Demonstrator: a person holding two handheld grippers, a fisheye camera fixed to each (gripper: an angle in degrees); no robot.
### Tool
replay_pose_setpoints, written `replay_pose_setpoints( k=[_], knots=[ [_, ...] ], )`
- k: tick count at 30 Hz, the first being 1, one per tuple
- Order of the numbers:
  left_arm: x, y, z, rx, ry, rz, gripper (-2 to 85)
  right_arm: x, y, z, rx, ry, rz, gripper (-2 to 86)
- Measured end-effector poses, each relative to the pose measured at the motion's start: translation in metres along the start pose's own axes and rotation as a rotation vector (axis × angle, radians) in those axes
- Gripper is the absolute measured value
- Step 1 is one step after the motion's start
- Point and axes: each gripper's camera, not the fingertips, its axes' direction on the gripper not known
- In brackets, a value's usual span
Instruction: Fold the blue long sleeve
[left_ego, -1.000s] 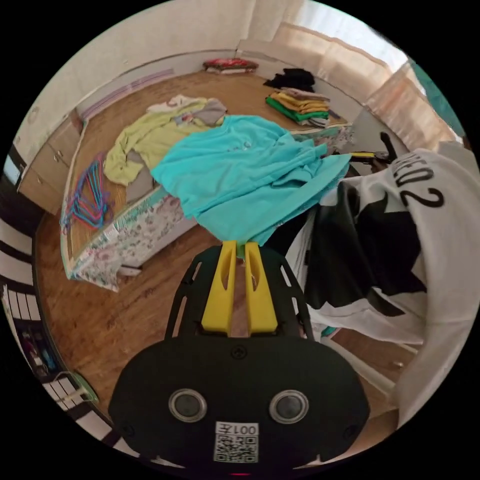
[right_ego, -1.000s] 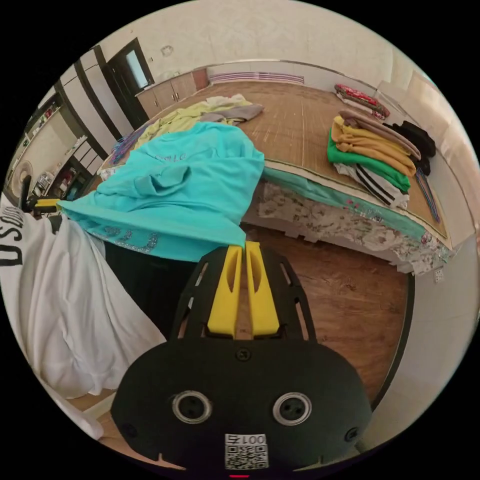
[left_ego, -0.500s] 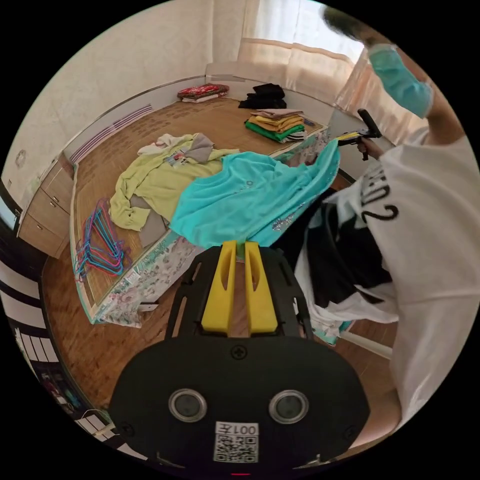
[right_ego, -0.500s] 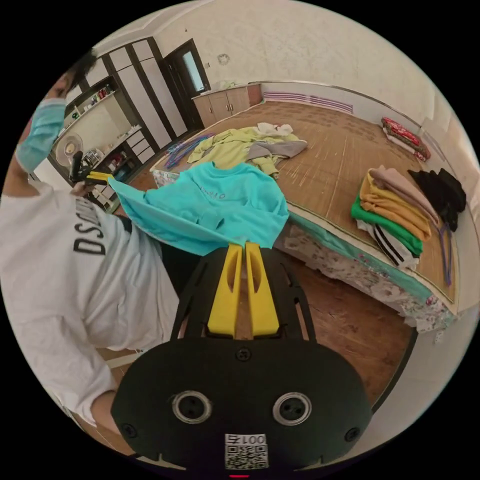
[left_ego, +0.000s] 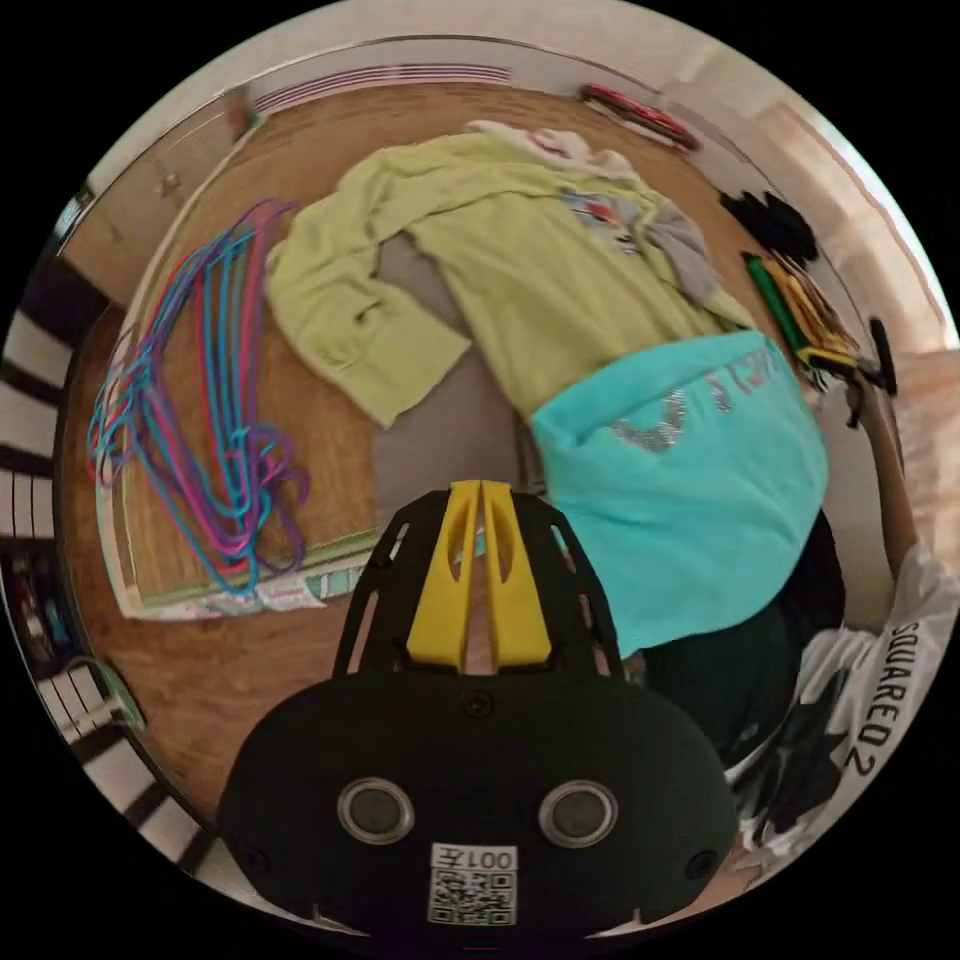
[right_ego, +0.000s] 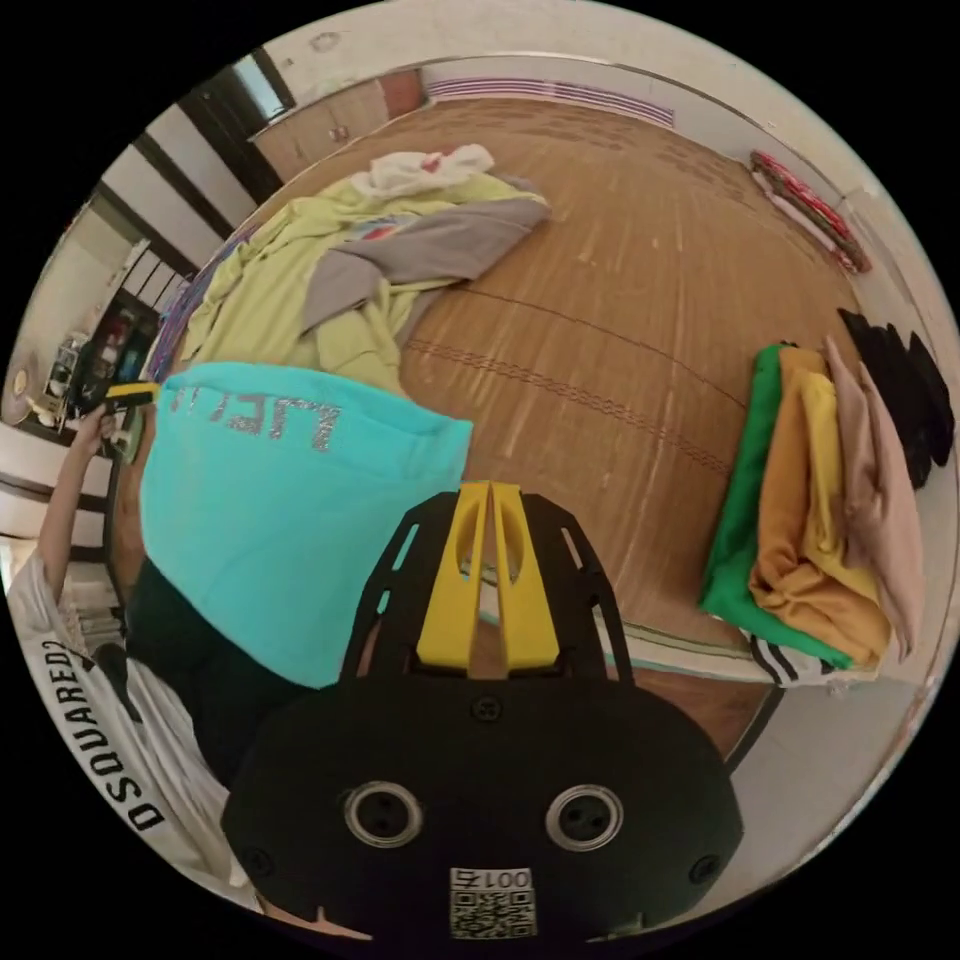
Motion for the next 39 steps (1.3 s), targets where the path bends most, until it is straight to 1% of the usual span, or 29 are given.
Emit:
replay_pose_setpoints(
  k=[1,3,4,6,8,9,11,13,15,16,17,19,21,22,25,27,30,32,33,35,36,37,39],
  knots=[
    [-0.009,0.009,0.003,0.012,-0.014,-0.054,-0.5,0.005,-0.001,-0.002,0.015,0.013,0.024,1.1],
    [-0.016,0.028,0.001,0.034,-0.002,-0.098,-0.6,0.014,0.003,-0.014,0.053,-0.024,0.047,1.3],
    [-0.013,0.041,-0.001,0.046,0.014,-0.101,-0.4,0.016,0.01,-0.024,0.082,-0.039,0.04,1.7],
    [0.012,0.06,-0.003,0.032,0.017,-0.031,0.1,0.005,0.024,-0.035,0.11,-0.064,-0.037,2.5],
    [0.077,0.085,0.0,-0.022,-0.024,0.157,2.8,-0.028,0.047,-0.037,0.07,-0.099,-0.187,4.6],
    [0.096,0.091,0.001,-0.036,-0.035,0.205,3.8,-0.038,0.053,-0.035,0.045,-0.095,-0.221,5.6],
    [0.167,0.112,0.006,-0.092,-0.07,0.363,6.9,-0.083,0.079,-0.024,-0.038,-0.027,-0.344,8.6],
    [0.215,0.124,0.011,-0.109,-0.09,0.474,8.8,-0.114,0.095,-0.016,-0.069,-0.036,-0.427,10.6],
    [0.254,0.131,0.024,-0.145,-0.16,0.554,10.8,-0.138,0.106,-0.006,-0.093,-0.016,-0.47,12.1],
    [0.274,0.132,0.036,-0.173,-0.236,0.588,11.8,-0.151,0.11,0.003,-0.106,0.036,-0.497,12.7],
    [0.289,0.13,0.048,-0.188,-0.325,0.604,12.5,-0.161,0.111,0.015,-0.115,0.118,-0.512,13.1],
    [0.308,0.125,0.065,-0.183,-0.395,0.62,12.7,-0.17,0.109,0.032,-0.115,0.212,-0.523,13.1],
    [0.325,0.12,0.08,-0.186,-0.421,0.631,12.7,-0.175,0.105,0.047,-0.115,0.224,-0.531,12.7],
    [0.337,0.118,0.09,-0.185,-0.446,0.64,12.6,-0.179,0.103,0.059,-0.135,0.261,-0.551,12.0],
    [0.363,0.116,0.113,-0.15,-0.617,0.59,9.2,-0.192,0.105,0.084,-0.159,0.383,-0.58,9.2],
    [0.373,0.116,0.117,-0.136,-0.649,0.526,6.6,-0.2,0.109,0.089,-0.118,0.411,-0.557,7.1],
    [0.379,0.119,0.091,-0.108,-0.667,0.404,4.6,-0.203,0.12,0.071,-0.019,0.485,-0.447,5.1],
    [0.373,0.119,0.037,-0.019,-0.682,0.337,4.3,-0.201,0.125,0.032,0.108,0.489,-0.341,4.5],
    [0.371,0.116,0.022,0.01,-0.68,0.333,4.2,-0.2,0.123,0.022,0.14,0.484,-0.327,4.4],
    [0.363,0.082,-0.036,0.103,-0.637,0.362,4.0,-0.193,0.099,-0.007,0.22,0.483,-0.326,4.0],
    [0.361,0.069,-0.05,0.129,-0.633,0.371,4.0,-0.19,0.089,-0.013,0.241,0.494,-0.333,4.0],
    [0.359,0.04,-0.076,0.176,-0.637,0.391,3.9,-0.183,0.065,-0.024,0.283,0.516,-0.347,3.8],
    [0.358,-0.007,-0.113,0.249,-0.706,0.429,3.8,-0.169,0.023,-0.041,0.34,0.551,-0.357,3.6]
  ],
)
